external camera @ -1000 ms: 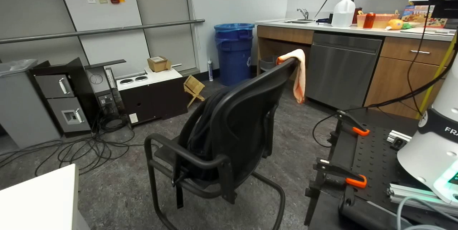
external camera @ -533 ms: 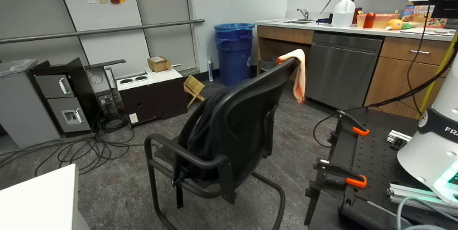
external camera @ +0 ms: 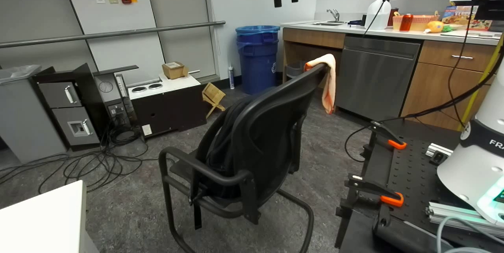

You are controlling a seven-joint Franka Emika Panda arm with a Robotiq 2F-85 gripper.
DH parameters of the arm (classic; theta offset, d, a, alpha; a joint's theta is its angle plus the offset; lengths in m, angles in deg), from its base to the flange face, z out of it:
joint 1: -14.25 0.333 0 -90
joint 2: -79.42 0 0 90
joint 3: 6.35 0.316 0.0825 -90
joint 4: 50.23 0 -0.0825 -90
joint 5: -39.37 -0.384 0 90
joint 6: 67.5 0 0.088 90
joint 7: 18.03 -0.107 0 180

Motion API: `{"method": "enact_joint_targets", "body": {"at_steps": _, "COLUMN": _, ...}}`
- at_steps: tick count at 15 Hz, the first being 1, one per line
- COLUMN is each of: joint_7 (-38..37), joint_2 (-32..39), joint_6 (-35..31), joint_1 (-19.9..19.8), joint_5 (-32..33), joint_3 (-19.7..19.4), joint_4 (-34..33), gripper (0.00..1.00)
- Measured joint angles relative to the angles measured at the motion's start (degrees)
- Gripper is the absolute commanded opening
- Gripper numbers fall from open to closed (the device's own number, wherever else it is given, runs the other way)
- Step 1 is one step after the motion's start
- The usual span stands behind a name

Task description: Remove the peach sweatshirt and cloth from the backrest of the chair and place them on the seat

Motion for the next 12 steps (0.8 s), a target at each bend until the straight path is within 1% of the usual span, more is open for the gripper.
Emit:
{"method": "enact_joint_targets", "body": {"at_steps": 6, "joint_7": 0.6, "joint_2": 1.7, "joint_6": 1.2, "joint_1": 0.0, "joint_5": 0.0, "joint_3": 0.0, "joint_4": 5.9, "gripper": 1.00}}
{"method": "enact_joint_targets", "body": {"at_steps": 12, "joint_7": 0.6, "joint_2": 4.2, "joint_6": 4.1, "joint_1": 0.0, "joint_5": 0.0, "joint_3": -0.2, "joint_4": 9.1, "gripper": 1.00}}
